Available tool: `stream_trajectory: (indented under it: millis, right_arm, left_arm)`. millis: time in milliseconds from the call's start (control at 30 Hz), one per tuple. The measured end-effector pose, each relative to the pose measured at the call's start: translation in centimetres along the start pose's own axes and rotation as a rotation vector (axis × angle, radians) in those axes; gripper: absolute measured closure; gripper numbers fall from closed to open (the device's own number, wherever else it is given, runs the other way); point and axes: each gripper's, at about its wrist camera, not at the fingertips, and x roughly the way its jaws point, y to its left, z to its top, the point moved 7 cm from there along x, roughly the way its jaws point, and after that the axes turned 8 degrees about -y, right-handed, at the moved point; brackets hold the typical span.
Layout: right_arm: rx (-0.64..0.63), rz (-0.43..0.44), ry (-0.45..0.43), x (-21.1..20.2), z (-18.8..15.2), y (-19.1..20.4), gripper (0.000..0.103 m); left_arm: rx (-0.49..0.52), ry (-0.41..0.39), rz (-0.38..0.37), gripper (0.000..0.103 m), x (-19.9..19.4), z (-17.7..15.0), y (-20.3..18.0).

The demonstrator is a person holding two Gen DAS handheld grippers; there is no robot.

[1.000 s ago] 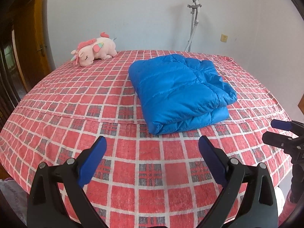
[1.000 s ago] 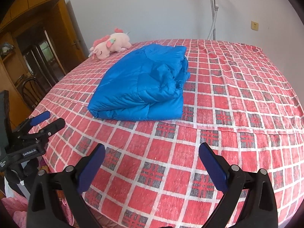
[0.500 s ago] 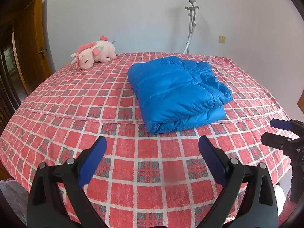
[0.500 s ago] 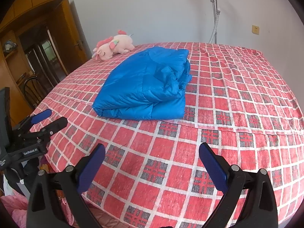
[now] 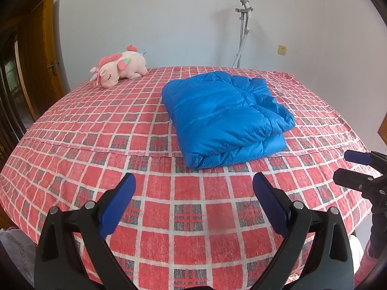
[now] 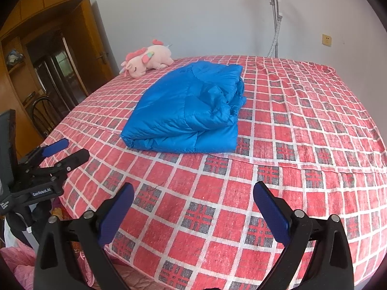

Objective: Fold large clothes

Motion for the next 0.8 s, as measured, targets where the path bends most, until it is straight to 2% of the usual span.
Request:
stream_trajectory:
  millis: [800]
  right_arm:
    - [-0.001, 0.006, 0.014, 0.76, -0.09, 0.08, 0.004]
  left_arm:
    - [-0.009, 0.020, -0.022, 0.007, 0.68, -0.40, 0.09]
